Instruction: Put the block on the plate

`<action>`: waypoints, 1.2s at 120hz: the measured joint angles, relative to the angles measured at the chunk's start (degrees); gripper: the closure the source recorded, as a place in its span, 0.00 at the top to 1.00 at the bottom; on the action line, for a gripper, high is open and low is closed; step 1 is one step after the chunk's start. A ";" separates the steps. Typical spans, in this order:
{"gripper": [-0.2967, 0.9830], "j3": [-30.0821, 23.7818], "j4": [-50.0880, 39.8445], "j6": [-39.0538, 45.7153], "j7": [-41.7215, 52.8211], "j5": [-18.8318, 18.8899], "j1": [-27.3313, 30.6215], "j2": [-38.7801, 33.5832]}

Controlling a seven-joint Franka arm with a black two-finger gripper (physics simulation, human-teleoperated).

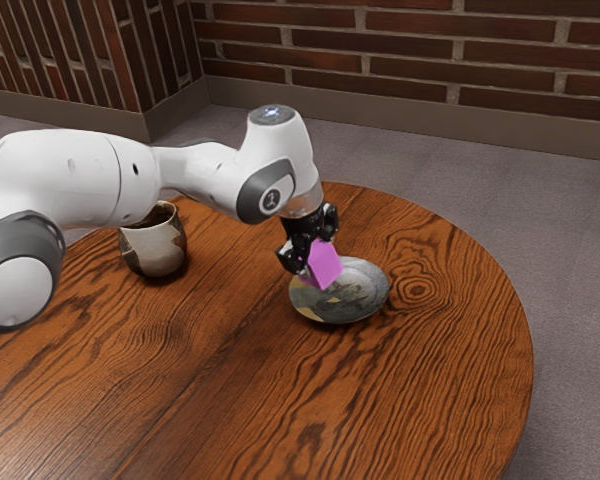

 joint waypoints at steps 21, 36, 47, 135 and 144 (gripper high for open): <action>0.61 -0.05 -0.56 0.11 -2.25 1.01 0.03 -0.57; 0.68 -0.05 -0.73 0.04 -3.50 1.23 0.03 -0.97; 0.71 -0.05 -2.05 -0.07 -4.24 1.26 0.01 -2.77; 0.77 11.88 -7.74 -24.58 40.25 3.21 -1.30 -28.67; 0.77 11.90 -9.91 -25.46 44.46 3.52 -1.03 -30.90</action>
